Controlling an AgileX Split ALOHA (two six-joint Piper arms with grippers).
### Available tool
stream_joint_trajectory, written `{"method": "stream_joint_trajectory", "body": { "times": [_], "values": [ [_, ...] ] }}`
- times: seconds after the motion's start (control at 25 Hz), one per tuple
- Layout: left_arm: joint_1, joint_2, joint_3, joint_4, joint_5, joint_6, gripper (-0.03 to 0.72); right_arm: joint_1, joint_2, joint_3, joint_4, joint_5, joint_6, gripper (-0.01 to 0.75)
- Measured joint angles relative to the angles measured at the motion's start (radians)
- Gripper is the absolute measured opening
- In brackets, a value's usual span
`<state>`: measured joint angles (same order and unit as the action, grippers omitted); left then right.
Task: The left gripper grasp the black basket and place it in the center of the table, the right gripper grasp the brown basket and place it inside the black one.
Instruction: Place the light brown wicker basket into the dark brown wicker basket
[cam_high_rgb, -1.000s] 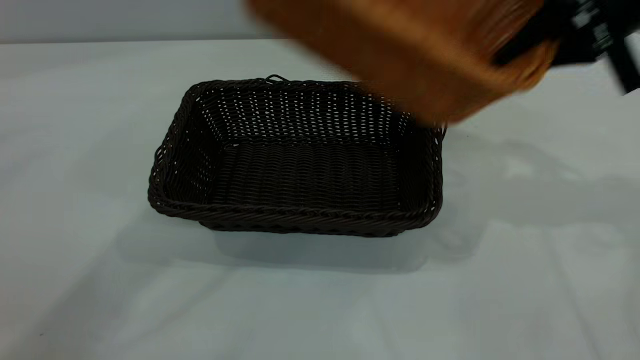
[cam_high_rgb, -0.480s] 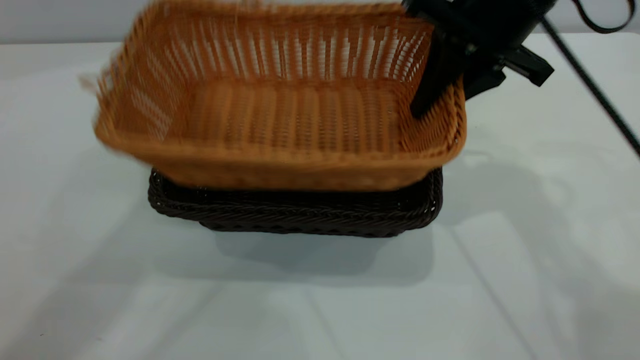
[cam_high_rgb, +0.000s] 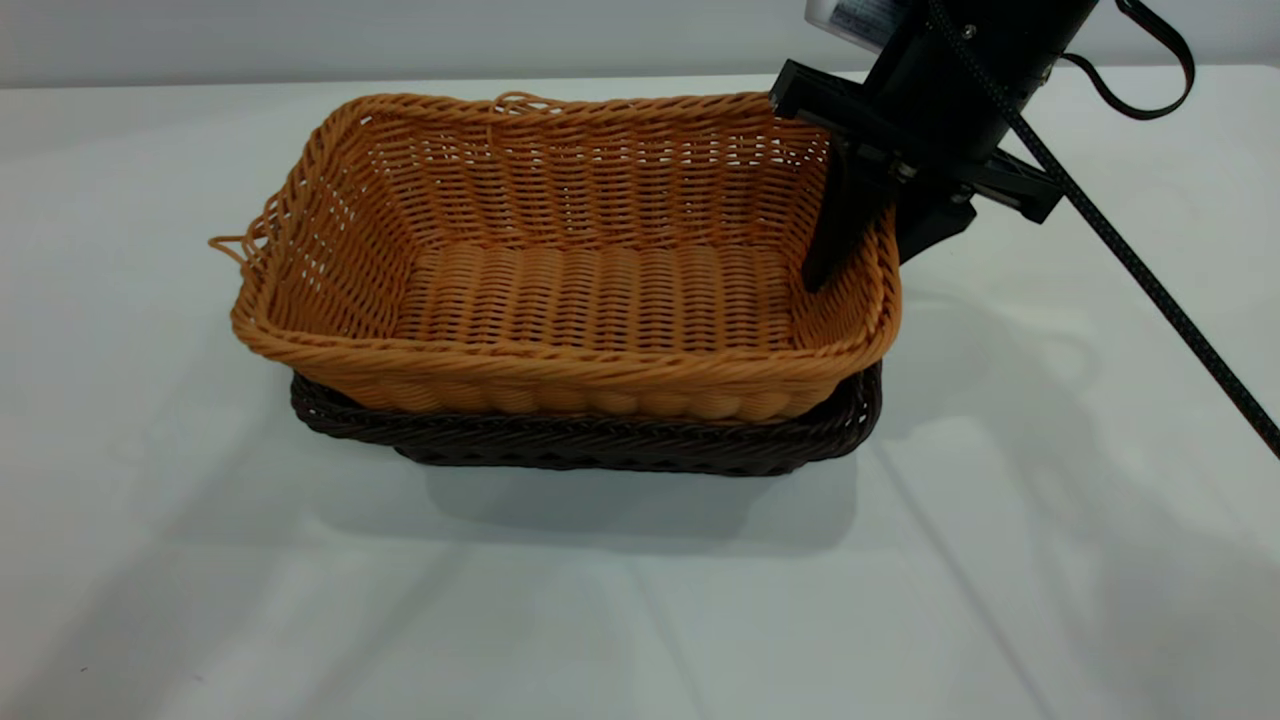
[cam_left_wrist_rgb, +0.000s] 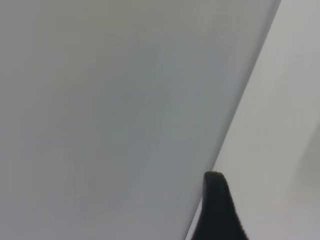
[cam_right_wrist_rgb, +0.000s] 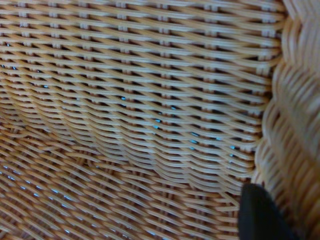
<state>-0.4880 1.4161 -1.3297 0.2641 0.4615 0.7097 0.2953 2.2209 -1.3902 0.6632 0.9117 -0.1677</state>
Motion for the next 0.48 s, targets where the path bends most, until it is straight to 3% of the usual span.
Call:
{"method": "stream_joint_trajectory", "body": {
  "times": [0.16,0.28,0.36,0.48],
  "values": [
    [0.0,0.0,0.0,-0.001,0.01,0.0,0.454,0.011,0.0,-0.007,0.003,0.027,-0.041,0.387],
    [0.0,-0.006,0.0,-0.002,0.025,0.0,0.454,0.014,0.0,-0.041,-0.009,0.12,-0.087,0.528],
    [0.0,-0.02,0.0,-0.003,0.037,0.0,0.454,0.014,0.0,-0.08,-0.056,0.197,-0.091,0.582],
    [0.0,-0.061,0.0,-0.003,0.054,-0.014,0.454,0.014,0.0,-0.156,-0.15,0.267,-0.047,0.586]
  ]
}}
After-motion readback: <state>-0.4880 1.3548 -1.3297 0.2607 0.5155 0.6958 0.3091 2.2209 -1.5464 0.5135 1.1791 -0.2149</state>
